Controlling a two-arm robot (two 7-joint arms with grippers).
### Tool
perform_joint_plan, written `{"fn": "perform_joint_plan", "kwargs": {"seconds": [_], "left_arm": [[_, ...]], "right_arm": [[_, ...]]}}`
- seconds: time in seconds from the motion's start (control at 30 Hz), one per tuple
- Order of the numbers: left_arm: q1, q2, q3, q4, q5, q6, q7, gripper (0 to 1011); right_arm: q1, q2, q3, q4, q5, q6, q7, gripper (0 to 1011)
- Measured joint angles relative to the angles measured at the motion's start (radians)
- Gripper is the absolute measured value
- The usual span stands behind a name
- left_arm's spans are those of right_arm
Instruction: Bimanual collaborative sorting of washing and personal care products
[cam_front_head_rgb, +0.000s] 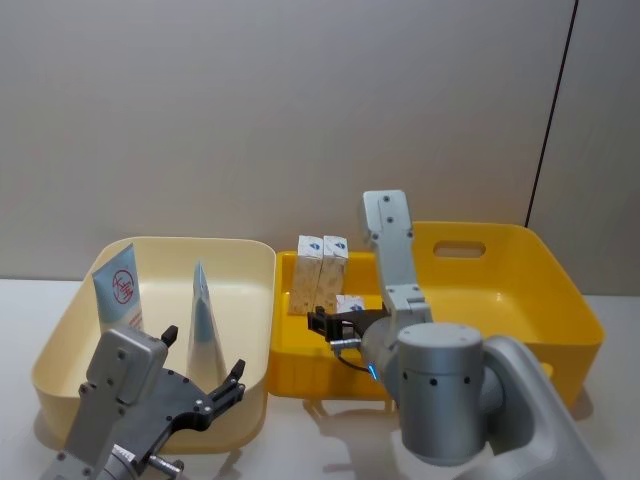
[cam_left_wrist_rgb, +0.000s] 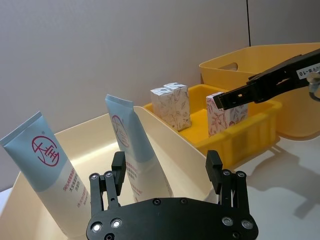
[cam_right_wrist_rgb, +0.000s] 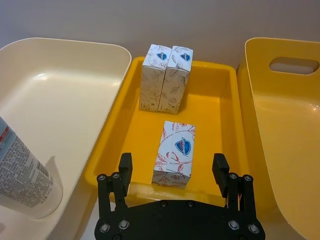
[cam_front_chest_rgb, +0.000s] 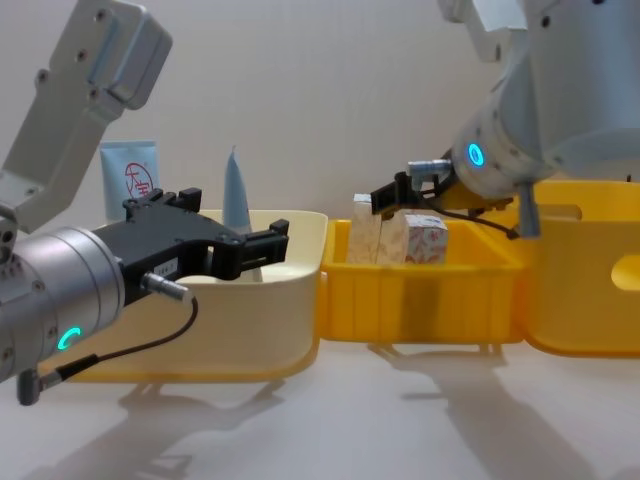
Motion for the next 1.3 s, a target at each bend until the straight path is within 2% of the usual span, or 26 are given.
{"fn": "perform_joint_plan", "kwargs": {"seconds": [0.23, 0.53, 0.83, 1.3], "left_arm": [[0.0, 0.0, 0.0, 0.0, 0.0, 0.0, 0.0, 999], [0.0, 0.0, 0.0, 0.0, 0.0, 0.0, 0.0, 1000], [0.0, 0.0, 0.0, 0.0, 0.0, 0.0, 0.0, 1000], [0.0, 0.0, 0.0, 0.0, 0.0, 0.0, 0.0, 999]], "right_arm": [[0.03, -0.037, 0.019, 0.042, -0.006, 0.035, -0.03, 999], [0.048, -0.06, 0.036, 0.074, -0.016, 0.054, -0.056, 998], [0.061, -0.079, 0.05, 0.108, -0.021, 0.053, -0.07, 998], [0.1, -0.11, 0.072, 0.206, -0.021, 0.015, -0.071, 999]]}}
